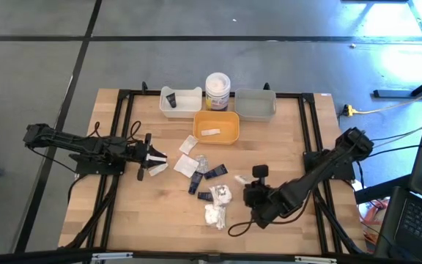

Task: Pick & Place Travel size toiletries
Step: Put the white cotton pack into the gray bin

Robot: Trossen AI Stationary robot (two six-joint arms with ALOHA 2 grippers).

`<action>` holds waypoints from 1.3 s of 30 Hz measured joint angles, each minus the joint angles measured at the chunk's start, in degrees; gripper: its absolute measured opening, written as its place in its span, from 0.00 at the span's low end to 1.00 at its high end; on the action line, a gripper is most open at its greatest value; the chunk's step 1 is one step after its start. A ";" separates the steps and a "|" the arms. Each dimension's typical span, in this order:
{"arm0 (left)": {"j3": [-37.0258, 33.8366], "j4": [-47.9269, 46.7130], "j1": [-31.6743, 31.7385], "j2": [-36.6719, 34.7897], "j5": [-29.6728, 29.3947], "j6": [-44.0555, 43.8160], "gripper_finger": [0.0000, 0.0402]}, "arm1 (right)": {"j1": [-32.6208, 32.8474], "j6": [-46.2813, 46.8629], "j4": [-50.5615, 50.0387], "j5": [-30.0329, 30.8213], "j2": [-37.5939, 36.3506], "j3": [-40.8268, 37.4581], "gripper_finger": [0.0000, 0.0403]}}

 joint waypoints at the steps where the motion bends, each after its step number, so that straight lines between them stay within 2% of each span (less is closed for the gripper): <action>1: 0.00 0.00 0.02 0.00 0.00 -0.01 0.24 | -0.01 0.53 -0.91 0.48 -0.46 0.00 0.00; 22: 0.00 0.00 0.00 0.00 0.01 -0.03 0.24 | -4.50 1.44 -10.08 3.54 -3.99 0.04 0.00; 32: 0.00 0.07 0.02 -0.02 0.00 -0.03 0.24 | -9.07 -1.60 -12.31 6.60 -13.73 0.04 0.00; 39: 0.00 0.02 0.00 -0.01 0.00 -0.04 0.24 | -16.40 -8.50 -12.08 9.98 -19.65 0.04 0.00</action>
